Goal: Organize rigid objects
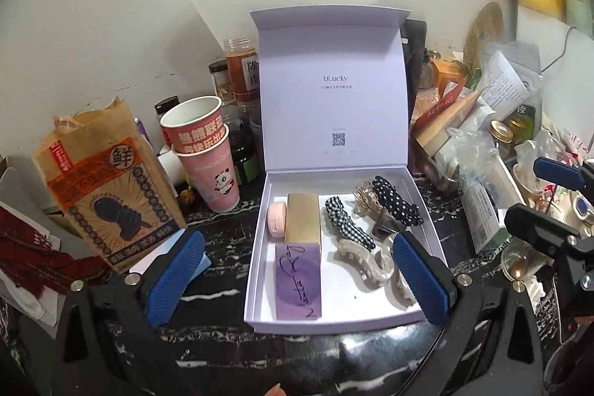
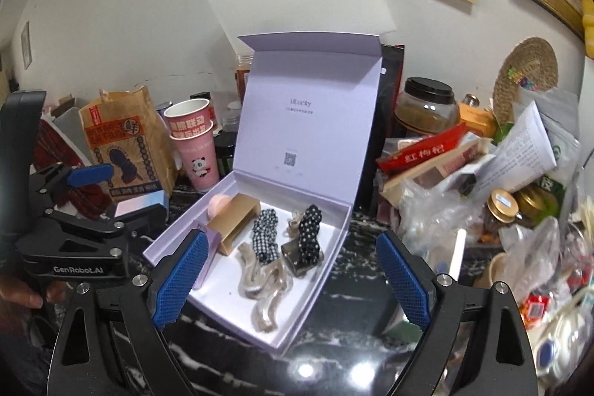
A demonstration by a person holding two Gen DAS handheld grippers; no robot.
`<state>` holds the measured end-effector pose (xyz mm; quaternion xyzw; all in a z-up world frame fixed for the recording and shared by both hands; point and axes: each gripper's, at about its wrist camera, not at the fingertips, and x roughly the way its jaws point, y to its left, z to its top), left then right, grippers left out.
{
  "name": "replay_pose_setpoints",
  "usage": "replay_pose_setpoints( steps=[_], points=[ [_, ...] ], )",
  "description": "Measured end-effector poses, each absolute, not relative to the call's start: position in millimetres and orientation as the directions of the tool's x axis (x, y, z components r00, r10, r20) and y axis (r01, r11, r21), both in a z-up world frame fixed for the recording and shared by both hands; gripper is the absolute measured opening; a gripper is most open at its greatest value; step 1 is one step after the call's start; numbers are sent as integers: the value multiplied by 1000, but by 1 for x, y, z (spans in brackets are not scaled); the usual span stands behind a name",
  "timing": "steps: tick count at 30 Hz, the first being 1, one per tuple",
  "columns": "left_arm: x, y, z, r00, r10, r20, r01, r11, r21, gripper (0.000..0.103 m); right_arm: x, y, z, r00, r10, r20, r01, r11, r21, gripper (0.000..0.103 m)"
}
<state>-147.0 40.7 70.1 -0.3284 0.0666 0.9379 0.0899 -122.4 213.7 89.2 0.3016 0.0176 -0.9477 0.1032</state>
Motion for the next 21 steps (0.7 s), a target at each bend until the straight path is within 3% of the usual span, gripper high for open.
replay_pose_setpoints(
  steps=[21],
  points=[
    [-86, 43, 56, -755, 103, -648, -186, -981, 60, 103, -66, 218, 69, -781, -167, -602, 165, -985, 60, 93]
  ],
)
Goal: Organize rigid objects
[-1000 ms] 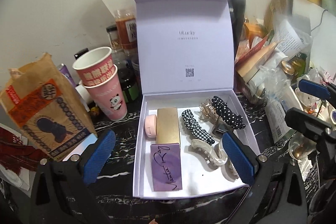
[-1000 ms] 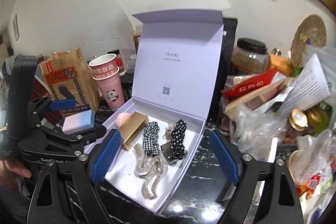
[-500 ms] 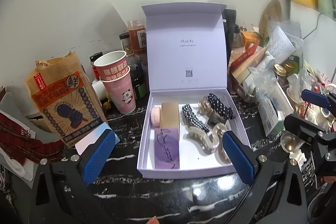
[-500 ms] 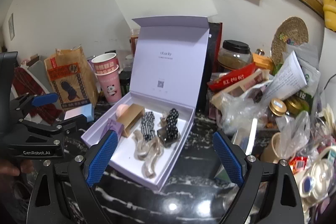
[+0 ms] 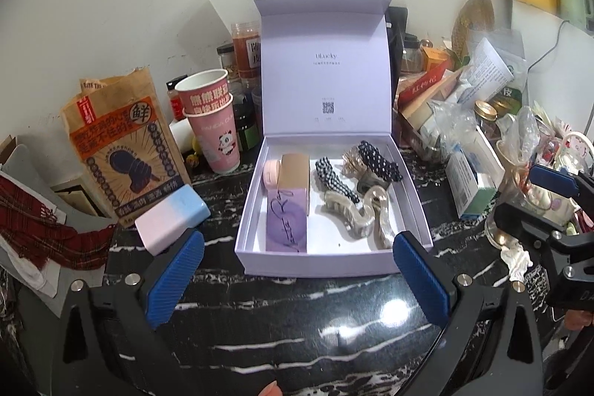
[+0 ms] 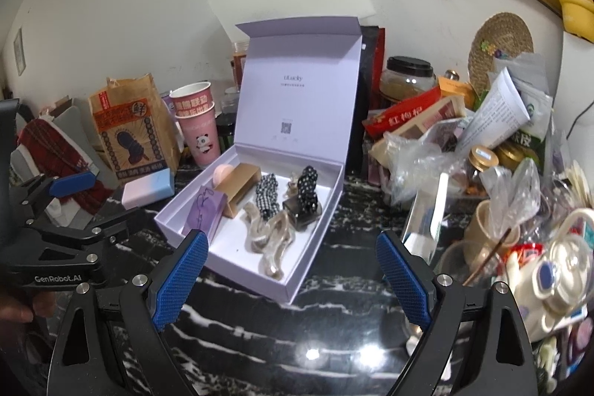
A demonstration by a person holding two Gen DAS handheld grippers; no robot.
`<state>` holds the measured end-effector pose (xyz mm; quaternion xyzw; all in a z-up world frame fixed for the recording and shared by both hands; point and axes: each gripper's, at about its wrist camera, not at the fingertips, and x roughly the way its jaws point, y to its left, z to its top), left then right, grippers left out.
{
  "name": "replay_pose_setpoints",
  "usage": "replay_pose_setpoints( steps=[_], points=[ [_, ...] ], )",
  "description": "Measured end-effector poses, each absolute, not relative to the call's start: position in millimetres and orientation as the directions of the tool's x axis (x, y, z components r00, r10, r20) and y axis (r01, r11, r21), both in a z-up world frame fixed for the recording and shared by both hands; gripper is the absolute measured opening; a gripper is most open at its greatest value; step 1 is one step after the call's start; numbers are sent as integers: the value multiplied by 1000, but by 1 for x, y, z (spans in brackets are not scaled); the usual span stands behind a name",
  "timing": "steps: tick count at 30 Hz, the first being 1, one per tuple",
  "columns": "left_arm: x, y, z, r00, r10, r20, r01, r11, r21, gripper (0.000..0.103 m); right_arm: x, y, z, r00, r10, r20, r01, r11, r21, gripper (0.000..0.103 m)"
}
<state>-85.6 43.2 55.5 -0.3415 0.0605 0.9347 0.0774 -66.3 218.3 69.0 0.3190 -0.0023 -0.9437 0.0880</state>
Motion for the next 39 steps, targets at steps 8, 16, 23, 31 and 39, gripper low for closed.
replay_pose_setpoints(
  steps=[8, 16, 23, 31, 39],
  points=[
    [-72, 44, 45, -738, 98, -668, -181, -982, 57, 103, -55, 215, 56, -758, -170, -630, 164, -984, 68, 93],
    [-63, 41, 44, -734, 98, -672, -172, -984, 44, 103, -48, 216, 51, -749, -170, -640, 160, -984, 74, 93],
    [-60, 42, 44, -732, 91, -675, -170, -984, 51, 103, -46, 215, 49, -742, -175, -648, 167, -983, 74, 93],
    [-57, 42, 44, -729, 85, -679, -168, -984, 57, 103, -46, 215, 47, -737, -172, -654, 164, -984, 73, 93],
    [-55, 43, 40, -714, 87, -694, -172, -984, 54, 103, -43, 214, 47, -735, -169, -657, 165, -984, 68, 93]
  ],
)
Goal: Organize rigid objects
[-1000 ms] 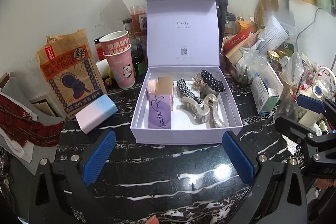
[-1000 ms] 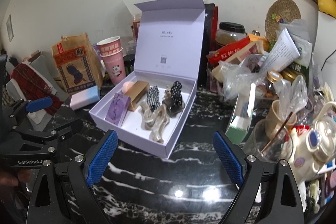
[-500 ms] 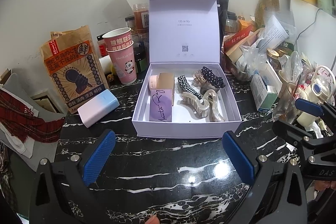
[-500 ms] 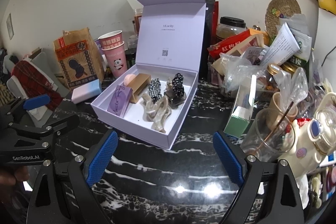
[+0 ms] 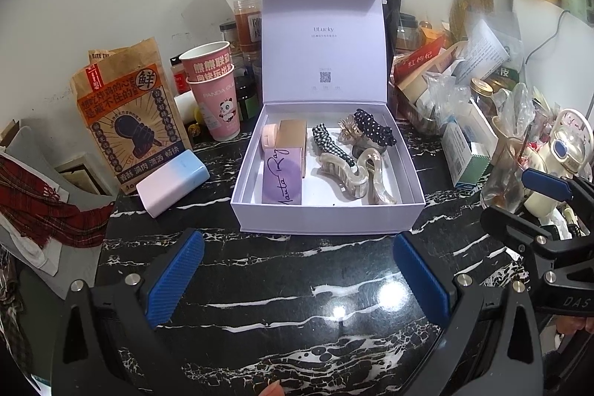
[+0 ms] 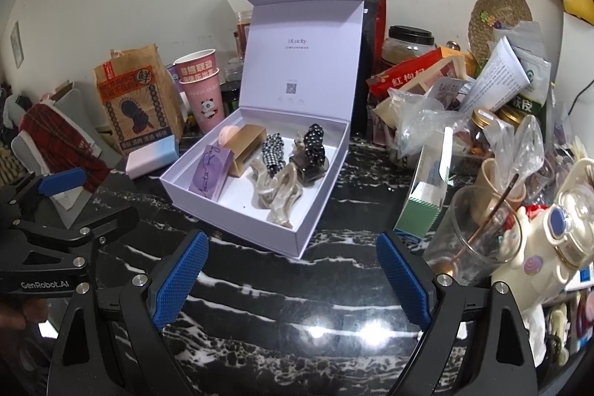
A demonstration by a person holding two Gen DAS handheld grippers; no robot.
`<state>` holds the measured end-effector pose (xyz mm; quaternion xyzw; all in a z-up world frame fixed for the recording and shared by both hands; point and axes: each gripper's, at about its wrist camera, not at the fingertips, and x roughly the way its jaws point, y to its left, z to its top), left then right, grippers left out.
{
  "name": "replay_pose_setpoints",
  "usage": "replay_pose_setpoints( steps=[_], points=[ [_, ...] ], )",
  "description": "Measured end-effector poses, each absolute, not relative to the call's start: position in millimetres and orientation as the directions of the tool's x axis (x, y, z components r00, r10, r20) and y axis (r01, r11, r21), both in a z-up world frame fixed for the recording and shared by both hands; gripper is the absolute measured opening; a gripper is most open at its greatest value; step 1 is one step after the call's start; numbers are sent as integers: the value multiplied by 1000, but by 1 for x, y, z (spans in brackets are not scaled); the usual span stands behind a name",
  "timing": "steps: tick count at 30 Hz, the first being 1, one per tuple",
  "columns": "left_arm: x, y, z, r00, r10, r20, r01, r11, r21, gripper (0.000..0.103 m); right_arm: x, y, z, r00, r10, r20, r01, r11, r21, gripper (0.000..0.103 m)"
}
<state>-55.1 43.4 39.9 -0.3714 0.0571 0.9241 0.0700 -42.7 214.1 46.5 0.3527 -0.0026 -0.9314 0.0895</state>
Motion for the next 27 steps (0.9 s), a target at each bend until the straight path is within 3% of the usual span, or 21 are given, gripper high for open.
replay_pose_setpoints(
  steps=[27],
  points=[
    [-50, 43, 42, -712, 82, -697, -167, -984, 54, 103, -41, 217, 49, -737, -159, -657, 162, -985, 56, 93]
  ],
)
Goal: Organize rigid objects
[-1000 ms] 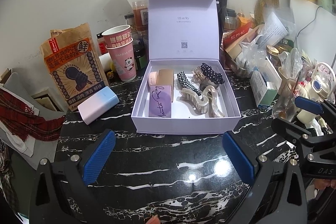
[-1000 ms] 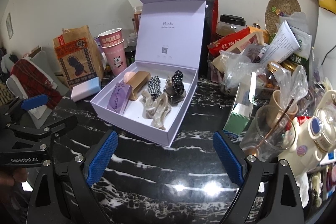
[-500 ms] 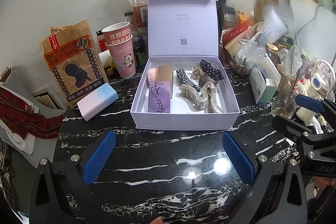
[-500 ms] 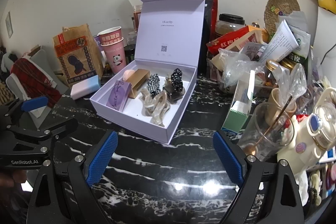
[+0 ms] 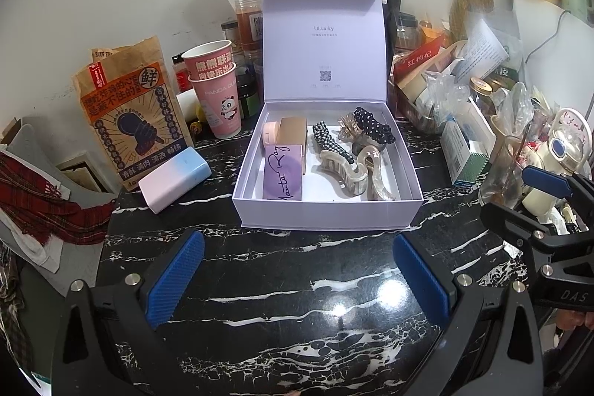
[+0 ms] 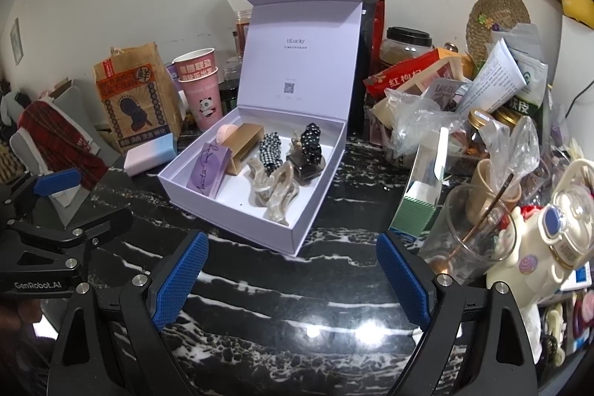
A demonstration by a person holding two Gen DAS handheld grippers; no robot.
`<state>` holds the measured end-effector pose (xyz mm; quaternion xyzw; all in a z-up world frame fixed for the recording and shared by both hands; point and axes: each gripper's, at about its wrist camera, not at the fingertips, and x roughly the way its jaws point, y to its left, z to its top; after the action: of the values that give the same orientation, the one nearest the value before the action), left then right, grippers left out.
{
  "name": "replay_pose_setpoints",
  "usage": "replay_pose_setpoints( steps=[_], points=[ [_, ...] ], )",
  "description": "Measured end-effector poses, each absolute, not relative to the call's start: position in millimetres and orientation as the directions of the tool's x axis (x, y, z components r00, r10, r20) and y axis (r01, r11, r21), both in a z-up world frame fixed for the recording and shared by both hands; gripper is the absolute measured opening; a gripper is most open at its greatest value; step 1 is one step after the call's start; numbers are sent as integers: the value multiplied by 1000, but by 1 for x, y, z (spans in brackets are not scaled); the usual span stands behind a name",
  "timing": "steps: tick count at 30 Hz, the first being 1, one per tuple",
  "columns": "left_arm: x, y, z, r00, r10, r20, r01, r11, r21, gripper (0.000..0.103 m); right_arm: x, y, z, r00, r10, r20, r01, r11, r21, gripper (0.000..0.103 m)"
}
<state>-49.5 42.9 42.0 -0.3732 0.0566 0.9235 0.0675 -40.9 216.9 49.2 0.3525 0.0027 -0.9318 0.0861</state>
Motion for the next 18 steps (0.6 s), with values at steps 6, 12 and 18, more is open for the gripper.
replay_pose_setpoints(
  steps=[6, 12, 18],
  points=[
    [-53, 41, 41, -705, 79, -705, -162, -985, 52, 103, -44, 217, 50, -736, -153, -659, 158, -986, 52, 93],
    [-55, 39, 41, -704, 76, -706, -159, -986, 52, 103, -45, 215, 50, -734, -145, -663, 159, -986, 38, 93],
    [-57, 38, 40, -702, 72, -709, -157, -986, 56, 103, -47, 214, 50, -734, -141, -665, 159, -987, 34, 93]
  ],
)
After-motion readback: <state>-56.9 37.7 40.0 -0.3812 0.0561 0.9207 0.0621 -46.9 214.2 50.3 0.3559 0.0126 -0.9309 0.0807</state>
